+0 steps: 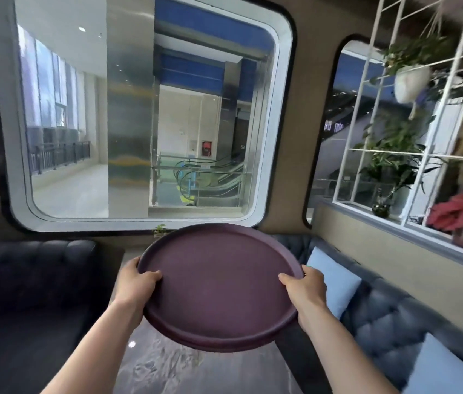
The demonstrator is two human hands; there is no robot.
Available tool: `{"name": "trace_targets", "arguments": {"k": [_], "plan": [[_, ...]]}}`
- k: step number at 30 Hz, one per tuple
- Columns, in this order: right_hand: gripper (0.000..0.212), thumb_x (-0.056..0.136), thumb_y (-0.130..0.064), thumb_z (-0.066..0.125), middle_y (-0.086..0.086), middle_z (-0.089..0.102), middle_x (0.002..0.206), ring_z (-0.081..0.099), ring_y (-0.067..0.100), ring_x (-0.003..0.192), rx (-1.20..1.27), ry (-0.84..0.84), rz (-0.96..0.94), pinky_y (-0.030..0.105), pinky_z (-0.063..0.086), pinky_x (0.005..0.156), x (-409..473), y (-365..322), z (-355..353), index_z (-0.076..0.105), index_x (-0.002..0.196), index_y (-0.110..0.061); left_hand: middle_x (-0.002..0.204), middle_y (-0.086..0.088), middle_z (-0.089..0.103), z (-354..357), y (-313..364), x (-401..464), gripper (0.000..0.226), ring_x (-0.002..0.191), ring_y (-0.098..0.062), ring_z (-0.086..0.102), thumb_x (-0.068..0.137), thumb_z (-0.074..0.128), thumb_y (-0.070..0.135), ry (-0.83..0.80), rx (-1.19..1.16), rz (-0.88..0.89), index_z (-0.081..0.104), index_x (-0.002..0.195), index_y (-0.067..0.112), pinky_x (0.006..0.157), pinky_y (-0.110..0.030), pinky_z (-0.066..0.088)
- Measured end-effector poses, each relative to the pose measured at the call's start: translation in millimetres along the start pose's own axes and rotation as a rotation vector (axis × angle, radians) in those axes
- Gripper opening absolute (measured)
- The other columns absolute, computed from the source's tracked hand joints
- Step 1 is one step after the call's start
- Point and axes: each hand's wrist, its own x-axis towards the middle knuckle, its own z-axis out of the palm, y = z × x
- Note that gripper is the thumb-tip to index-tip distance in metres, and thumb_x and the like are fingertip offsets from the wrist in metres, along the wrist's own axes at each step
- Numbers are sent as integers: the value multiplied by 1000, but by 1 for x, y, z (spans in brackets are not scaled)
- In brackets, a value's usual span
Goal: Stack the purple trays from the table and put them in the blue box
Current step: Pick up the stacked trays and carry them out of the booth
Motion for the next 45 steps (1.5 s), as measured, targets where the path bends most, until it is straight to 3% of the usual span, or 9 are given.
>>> {"name": "trace_targets", "arguments": {"k": [5,9,12,17,26,31,35,38,45], "plan": [[12,80,-13,71,8,73,85,70,29,79,44,133,43,38,59,71,20,26,-97,68,91,-6,99,-15,70,95,-4,-33,36,86,-36,68,83,62,-6,-126,-23,-12,61,115,11,79,-47,57],[23,86,-13,71,3,67,87,65,23,79,39,222,82,32,54,71,31,53,-185,61,103,-3,97,-14,71,175,-10,-69,35,82,-32,67,82,60,-8,-262,-14,-21,63,113,8,70,-39,55],[26,81,-13,72,7,75,94,72,29,84,77,318,122,38,60,76,33,79,-250,71,106,-10,100,-16,72,237,-16,-102,39,88,-36,69,81,61,-9,-368,-7,-15,64,116,7,79,-46,58],[14,81,-11,73,6,75,88,71,27,78,59,532,193,30,55,67,12,111,-358,71,95,-12,101,-14,72,331,-29,-165,36,94,-34,69,79,66,-6,-542,1,-17,64,108,15,89,-51,56],[28,79,-13,75,7,76,97,71,31,90,-32,947,290,42,60,88,-80,141,-489,71,106,-11,109,-11,69,448,-47,-279,41,98,-32,66,82,63,-2,-962,6,-81,60,122,9,92,-46,54],[14,82,-10,73,0,68,78,62,16,71,-103,1195,372,30,49,66,-168,141,-526,71,95,-14,105,-11,69,480,-54,-350,35,83,-21,63,83,61,-5,-1228,-2,-70,62,116,5,69,-32,49],[22,77,-18,78,11,76,94,70,34,96,-156,1415,475,40,57,88,-248,143,-540,75,98,-15,111,-14,71,490,-66,-419,42,97,-31,67,83,62,-5,-1456,9,-115,62,124,4,85,-40,53],[25,78,-17,78,13,75,101,70,34,98,-165,1576,542,40,56,89,-316,145,-540,74,102,-11,110,-14,72,479,-73,-478,44,102,-35,68,79,66,-2,-1611,39,-122,63,123,4,90,-45,54],[37,74,-21,77,8,75,100,71,32,94,-141,1860,612,49,59,90,-479,143,-531,73,110,-16,98,-16,72,410,-70,-617,32,78,-27,64,81,63,-8,-1904,46,-135,65,109,7,72,-32,48]]}}
